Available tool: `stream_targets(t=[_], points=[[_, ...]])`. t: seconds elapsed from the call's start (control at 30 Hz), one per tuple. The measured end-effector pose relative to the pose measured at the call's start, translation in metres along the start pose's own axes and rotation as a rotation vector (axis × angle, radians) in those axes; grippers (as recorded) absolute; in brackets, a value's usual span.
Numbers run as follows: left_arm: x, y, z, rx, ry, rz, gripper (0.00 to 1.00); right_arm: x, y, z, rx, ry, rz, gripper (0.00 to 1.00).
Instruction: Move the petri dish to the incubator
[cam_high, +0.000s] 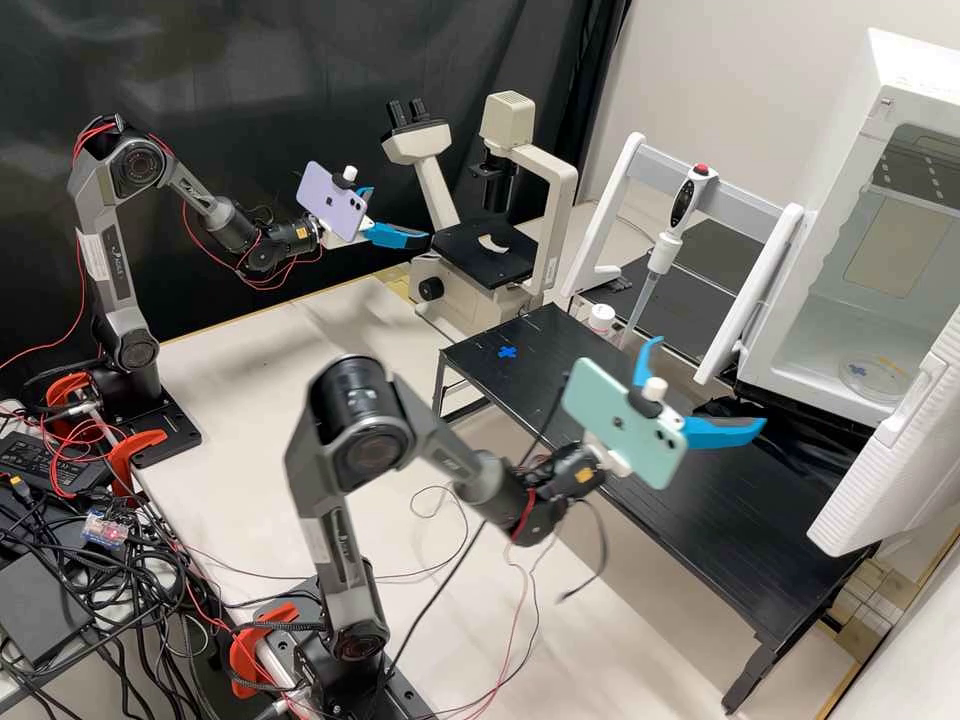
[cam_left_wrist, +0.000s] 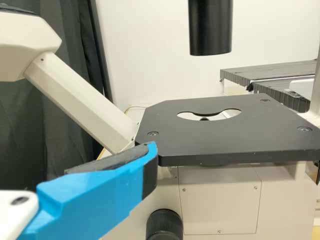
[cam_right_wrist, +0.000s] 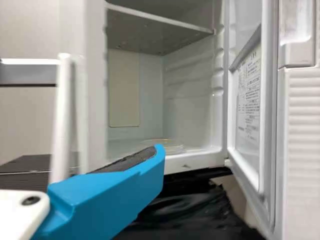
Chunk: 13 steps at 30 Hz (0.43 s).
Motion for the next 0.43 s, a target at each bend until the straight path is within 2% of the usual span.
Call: stream_targets(t=[0.1, 0.2, 0.27, 0.3, 0.43], points=[[0.0, 0.0, 0.0, 0.0, 0.0, 0.0, 1.0, -0.027, -0.018, -0.016, -0.025, 0.035, -0.058, 1.0], [0.0, 0.0, 0.0, 0.0, 0.0, 0.0, 1.0, -0.047, -0.03, -0.026, -0.035, 0.058, -0.093, 1.0], [0.0, 0.0, 0.0, 0.0, 0.0, 0.0, 1.0, -0.061, -0.036, -0.032, -0.017, 0.056, -0.091, 1.0], [0.0, 0.0, 0.0, 0.0, 0.0, 0.0, 1.0, -0.07, -0.039, -0.034, 0.009, 0.056, -0.088, 1.0], [0.0, 0.0, 0.0, 0.0, 0.0, 0.0, 1.0, -0.085, -0.042, -0.041, 0.074, 0.071, -0.08, 1.0]])
